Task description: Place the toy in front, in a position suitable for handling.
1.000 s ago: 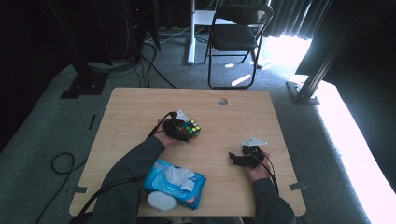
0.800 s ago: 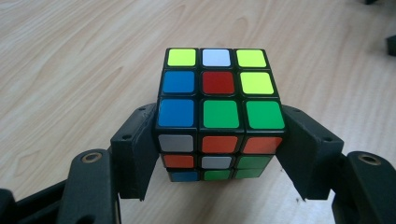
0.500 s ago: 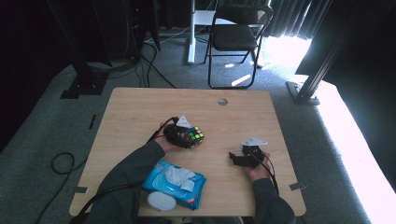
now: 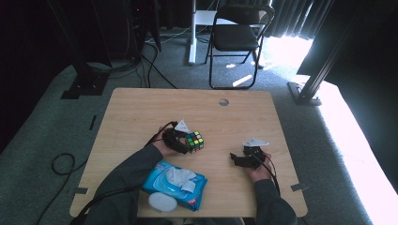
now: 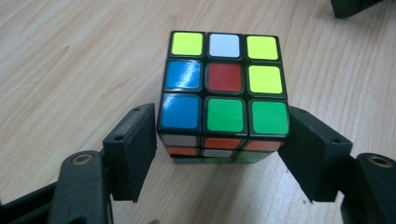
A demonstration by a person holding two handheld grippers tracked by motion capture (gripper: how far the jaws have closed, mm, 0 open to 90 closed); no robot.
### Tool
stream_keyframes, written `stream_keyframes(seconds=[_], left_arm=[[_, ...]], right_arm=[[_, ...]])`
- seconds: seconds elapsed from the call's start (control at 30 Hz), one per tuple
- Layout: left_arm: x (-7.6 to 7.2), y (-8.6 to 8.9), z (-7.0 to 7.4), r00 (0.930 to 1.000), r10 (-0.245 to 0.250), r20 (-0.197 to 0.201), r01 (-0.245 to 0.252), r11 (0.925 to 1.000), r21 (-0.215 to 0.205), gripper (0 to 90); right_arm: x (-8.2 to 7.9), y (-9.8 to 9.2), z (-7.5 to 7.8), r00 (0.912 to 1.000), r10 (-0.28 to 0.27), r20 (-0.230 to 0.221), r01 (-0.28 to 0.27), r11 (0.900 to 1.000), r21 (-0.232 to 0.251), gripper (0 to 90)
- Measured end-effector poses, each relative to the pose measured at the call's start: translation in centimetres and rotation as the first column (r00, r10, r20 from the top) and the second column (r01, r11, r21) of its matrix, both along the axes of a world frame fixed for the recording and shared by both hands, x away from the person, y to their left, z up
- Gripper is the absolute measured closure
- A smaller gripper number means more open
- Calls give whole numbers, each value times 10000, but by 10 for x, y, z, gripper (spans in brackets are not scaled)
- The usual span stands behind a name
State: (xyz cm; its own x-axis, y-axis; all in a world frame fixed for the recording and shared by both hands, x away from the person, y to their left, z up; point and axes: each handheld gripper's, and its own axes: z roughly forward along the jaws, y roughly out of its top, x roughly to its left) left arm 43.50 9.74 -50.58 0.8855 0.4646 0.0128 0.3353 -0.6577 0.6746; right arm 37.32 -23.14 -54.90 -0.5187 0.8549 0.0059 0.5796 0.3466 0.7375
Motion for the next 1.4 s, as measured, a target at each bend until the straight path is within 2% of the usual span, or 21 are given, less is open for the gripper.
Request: stream_keyframes(seconds=[0.4, 0.43, 0.5, 0.6, 0.7, 0.8, 0.9, 1.0, 1.17, 1.4], left_arm=[[-8, 31, 21, 9983, 521, 267, -497, 9951, -849, 308], [-11, 39, 25, 9953, 960, 158, -940, 9908, -970, 308], [-14, 46, 26, 9933, 1157, -40, -1153, 9855, -1248, 339], [-18, 55, 27, 9904, 1368, -210, -1384, 9804, -1404, 348], [-22, 62, 27, 9868, 1602, -253, -1621, 9773, -1363, 349], [-25, 67, 27, 9748, 2198, -387, -2227, 9695, -1025, 368], [-30, 75, 28, 9711, 2308, -608, -2374, 9601, -1480, 369], [-36, 81, 29, 9679, 2437, -614, -2508, 9523, -1741, 368], [-43, 89, 27, 9630, 2637, -547, -2693, 9478, -1706, 387], [-48, 98, 29, 9602, 2755, -458, -2792, 9441, -1752, 393]], right_arm=[[0, 0, 0, 10000, -4, 0, 4, 10000, 7, 245], [0, 0, 0, 10000, -3, -1, 3, 10000, 3, 245], [0, 0, 0, 10000, -5, -3, 5, 10000, 8, 245], [0, 0, 0, 10000, -7, -6, 7, 10000, 5, 245], [0, 0, 0, 10000, -4, -1, 4, 10000, 1, 245], [0, 0, 0, 10000, -4, -1, 4, 10000, -1, 244], [0, 0, 0, 10000, -64, -16, 64, 10000, -7, 230], [0, 0, 0, 10000, -92, -23, 92, 10000, -9, 229], [0, 0, 0, 10000, -83, -20, 83, 10000, 4, 229], [0, 0, 0, 10000, -90, -30, 90, 10000, 7, 229]])
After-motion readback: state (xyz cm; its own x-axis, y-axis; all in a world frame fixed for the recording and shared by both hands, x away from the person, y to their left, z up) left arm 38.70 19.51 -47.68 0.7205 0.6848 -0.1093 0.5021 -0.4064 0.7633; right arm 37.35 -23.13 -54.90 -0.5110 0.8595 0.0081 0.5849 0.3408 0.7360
